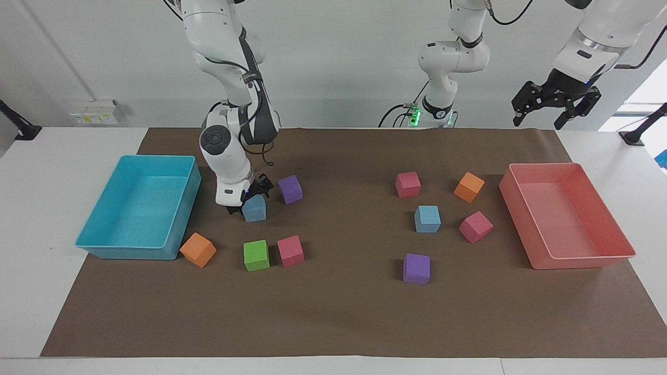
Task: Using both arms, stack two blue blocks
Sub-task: 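Grasp the light blue cube with the right gripper and lift it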
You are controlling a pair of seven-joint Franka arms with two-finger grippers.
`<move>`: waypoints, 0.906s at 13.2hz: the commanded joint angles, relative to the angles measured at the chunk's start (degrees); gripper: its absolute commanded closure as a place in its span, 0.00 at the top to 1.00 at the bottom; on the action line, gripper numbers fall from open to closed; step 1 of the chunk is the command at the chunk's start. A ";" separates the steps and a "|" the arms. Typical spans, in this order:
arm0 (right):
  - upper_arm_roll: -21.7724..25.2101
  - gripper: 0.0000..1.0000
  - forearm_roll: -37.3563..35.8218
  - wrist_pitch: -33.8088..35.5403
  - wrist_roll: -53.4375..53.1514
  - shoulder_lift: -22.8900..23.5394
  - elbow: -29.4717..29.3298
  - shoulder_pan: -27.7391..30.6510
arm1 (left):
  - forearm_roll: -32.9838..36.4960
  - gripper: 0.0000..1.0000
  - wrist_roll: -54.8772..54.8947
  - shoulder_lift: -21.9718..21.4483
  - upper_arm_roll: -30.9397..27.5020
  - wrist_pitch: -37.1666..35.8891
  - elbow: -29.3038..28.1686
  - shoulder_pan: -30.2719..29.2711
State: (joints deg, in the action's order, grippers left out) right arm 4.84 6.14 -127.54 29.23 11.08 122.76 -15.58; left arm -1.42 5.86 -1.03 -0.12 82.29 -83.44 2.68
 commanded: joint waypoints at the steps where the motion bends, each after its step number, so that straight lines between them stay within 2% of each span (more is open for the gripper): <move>1: -0.18 1.00 1.07 -2.62 -0.84 0.25 1.17 0.28 | -0.51 1.00 -0.50 -1.34 -0.14 1.12 -1.55 0.31; 3: -0.18 0.60 1.07 -2.71 -1.45 0.52 1.17 0.28 | -0.51 1.00 -0.50 -1.34 -0.14 1.20 -1.55 0.31; 4: -0.18 0.36 1.07 -2.71 -2.07 0.87 1.17 0.28 | -0.51 1.00 -0.50 -1.34 -0.14 1.20 -1.55 0.22; 5: -0.18 0.05 1.07 -2.71 -2.25 0.96 1.08 0.37 | -0.51 1.00 -0.50 -1.34 -0.14 1.20 -1.55 0.22; 6: -0.18 0.00 1.07 -2.63 -2.51 1.22 0.73 0.29 | -0.51 1.00 -0.50 -1.34 -0.14 1.20 -1.55 0.31; 10: -0.18 0.00 0.98 -1.14 -2.77 1.31 -1.20 0.28 | -0.51 1.00 -0.41 -1.34 -0.14 1.20 -1.55 0.22; 12: -0.09 0.00 0.98 3.59 -4.26 -0.53 -3.74 0.81 | -0.51 1.00 -0.50 -1.34 -0.14 1.20 -1.55 0.22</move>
State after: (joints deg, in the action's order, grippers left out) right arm 4.96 6.15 -127.78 26.66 11.36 121.89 -15.50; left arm -1.42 5.86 -1.03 -0.07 82.37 -83.44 2.68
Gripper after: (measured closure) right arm 0.348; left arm 0.000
